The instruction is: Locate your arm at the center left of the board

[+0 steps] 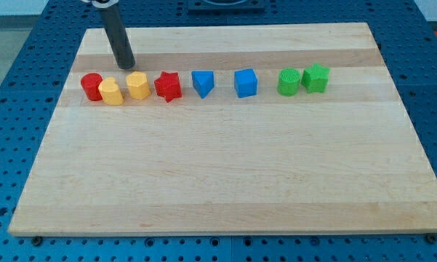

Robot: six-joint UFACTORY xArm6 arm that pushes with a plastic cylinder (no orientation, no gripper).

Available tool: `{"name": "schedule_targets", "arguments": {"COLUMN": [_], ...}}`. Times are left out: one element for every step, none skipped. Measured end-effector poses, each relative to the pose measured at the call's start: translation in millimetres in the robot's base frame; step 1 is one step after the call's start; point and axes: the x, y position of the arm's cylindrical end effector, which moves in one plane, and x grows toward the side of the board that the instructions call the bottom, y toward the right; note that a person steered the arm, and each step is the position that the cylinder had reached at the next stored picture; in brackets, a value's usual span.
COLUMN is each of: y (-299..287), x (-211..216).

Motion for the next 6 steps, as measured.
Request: {"name": "schedule_targets", "arguments": {"y": [-3,-45,-100,-100,-100,-100], "x": [0,0,0,1,29,67]}}
